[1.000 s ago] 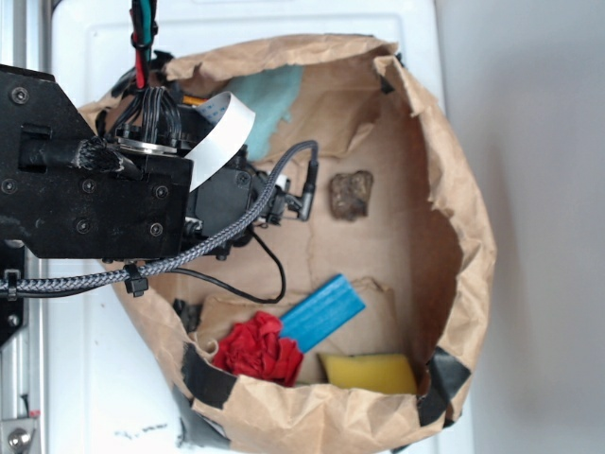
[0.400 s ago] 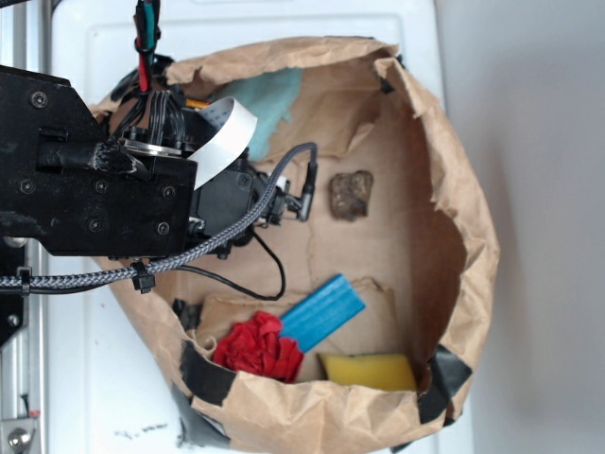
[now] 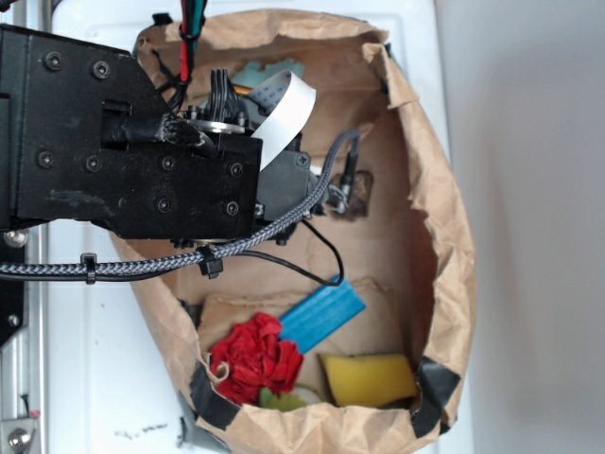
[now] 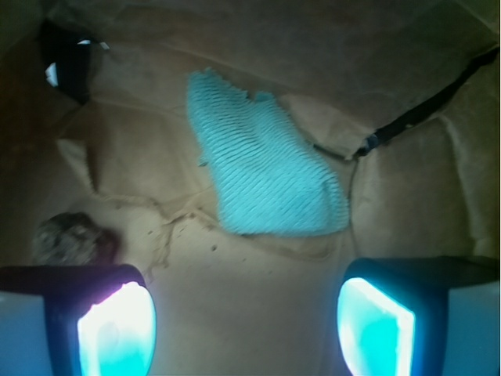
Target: Grab the blue cloth.
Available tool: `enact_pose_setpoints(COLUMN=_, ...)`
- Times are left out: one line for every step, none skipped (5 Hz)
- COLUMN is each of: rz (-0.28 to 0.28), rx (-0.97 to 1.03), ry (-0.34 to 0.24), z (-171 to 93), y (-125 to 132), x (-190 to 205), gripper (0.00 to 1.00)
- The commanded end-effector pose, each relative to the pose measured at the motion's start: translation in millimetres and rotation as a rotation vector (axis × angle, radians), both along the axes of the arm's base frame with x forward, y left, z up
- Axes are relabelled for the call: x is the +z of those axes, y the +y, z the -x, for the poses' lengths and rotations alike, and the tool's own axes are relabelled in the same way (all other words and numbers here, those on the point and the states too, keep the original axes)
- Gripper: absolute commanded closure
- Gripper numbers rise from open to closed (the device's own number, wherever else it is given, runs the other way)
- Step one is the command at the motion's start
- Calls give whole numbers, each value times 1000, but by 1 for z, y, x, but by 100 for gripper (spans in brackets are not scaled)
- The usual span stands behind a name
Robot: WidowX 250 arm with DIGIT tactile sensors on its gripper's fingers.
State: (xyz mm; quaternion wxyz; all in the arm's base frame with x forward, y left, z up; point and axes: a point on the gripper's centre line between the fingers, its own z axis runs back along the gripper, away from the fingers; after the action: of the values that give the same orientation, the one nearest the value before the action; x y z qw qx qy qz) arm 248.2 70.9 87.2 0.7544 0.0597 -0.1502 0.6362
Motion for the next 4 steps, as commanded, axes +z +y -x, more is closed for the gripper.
enact_pose_setpoints(rz=-8, rx=25, ry=-45, z=3, y=11, x=13, gripper=0)
enact_pose_setpoints(rz=-8, rx=25, ry=-45, z=3, y=11, x=13, gripper=0)
enact_pose_setpoints(rz=15, rx=-1, ry=-59, z=-6, y=18, x=2, gripper=0)
enact_pose_setpoints(rz=-5, rx=33, ry=-70, z=-20, y=24, x=-10, gripper=0)
